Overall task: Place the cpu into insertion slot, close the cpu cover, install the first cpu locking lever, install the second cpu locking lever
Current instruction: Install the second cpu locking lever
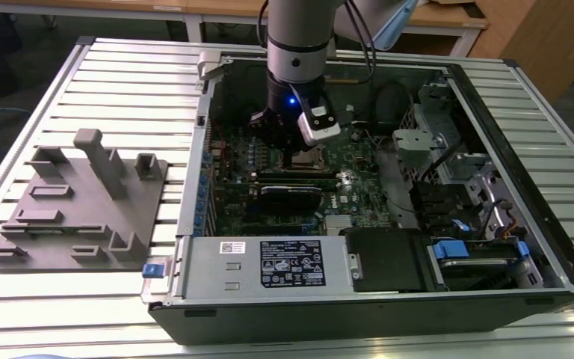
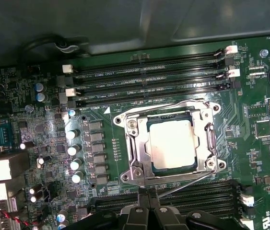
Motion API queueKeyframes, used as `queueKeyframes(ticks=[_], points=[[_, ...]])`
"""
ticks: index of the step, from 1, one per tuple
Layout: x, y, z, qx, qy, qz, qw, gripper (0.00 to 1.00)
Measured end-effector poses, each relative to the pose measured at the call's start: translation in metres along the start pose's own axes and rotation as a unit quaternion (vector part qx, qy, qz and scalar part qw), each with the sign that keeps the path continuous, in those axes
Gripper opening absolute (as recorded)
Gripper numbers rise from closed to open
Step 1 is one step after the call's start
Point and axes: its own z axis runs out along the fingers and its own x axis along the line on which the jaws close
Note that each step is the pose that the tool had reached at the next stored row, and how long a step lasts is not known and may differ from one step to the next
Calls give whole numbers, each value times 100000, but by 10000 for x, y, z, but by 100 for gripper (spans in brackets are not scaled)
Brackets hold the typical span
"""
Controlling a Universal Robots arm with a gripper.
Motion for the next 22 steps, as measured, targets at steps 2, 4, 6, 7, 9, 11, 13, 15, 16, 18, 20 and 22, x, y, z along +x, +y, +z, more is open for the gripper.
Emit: queueKeyframes(ticks=[2,4,6,7,9,11,13,15,16,18,20,22], points=[[1,0,2,-7,-5,-1,100000,10],[8,-2,6,-16,-10,8,100000,10],[16,-3,9,-6,-4,2,100000,10],[20,-4,11,-1,-1,1,100000,10],[27,-5,16,2,2,3,100000,10],[27,-4,16,7,3,-4,100000,10],[27,-4,17,-2,-2,-2,100000,10],[27,-5,18,-4,-3,-1,100000,10],[27,-10,19,-20,-13,-20,100000,10],[25,-21,19,-20,-16,-189,100000,10],[25,-25,19,-17,-28,-484,99999,10],[25,-27,19,-22,-43,-795,99997,10]])
